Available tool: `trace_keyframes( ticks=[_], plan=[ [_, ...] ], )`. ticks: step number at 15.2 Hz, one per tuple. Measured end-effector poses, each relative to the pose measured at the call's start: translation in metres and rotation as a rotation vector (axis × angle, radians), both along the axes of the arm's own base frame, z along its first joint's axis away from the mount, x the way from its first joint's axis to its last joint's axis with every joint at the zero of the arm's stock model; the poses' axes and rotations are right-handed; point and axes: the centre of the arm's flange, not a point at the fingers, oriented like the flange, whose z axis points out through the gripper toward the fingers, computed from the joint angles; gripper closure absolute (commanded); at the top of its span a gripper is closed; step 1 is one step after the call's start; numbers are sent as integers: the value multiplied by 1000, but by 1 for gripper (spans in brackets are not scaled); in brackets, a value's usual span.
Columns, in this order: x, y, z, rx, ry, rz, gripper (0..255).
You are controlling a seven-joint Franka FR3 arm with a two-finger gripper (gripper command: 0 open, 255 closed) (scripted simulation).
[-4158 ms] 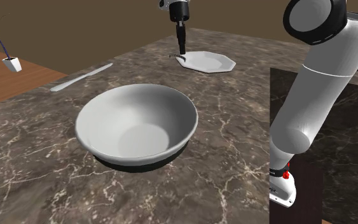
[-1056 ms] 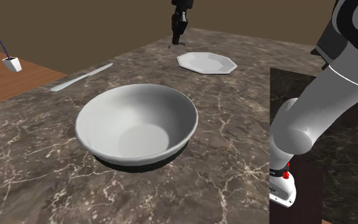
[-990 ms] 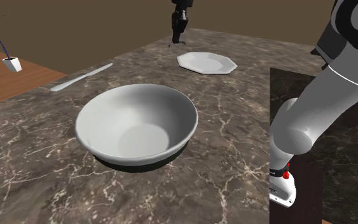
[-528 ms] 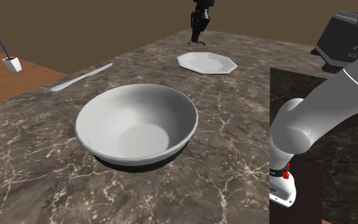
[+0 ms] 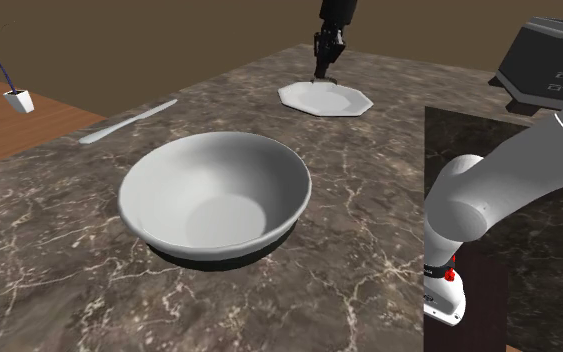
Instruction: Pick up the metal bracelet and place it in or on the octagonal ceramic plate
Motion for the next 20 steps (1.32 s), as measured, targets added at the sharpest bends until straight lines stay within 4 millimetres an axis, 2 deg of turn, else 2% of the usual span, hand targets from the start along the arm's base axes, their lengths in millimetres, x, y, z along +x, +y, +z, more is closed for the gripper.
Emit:
trace_keyframes(
  ticks=[8, 14, 15, 20],
  plan=[
    [-1, -2, -40, 0, 0, 0, 255],
    [-1, -2, -44, 0, -2, 0, 255],
    [-1, -2, -44, 0, -3, 0, 0],
    [-1, -2, -45, 0, 0, 0, 0]
  ],
)
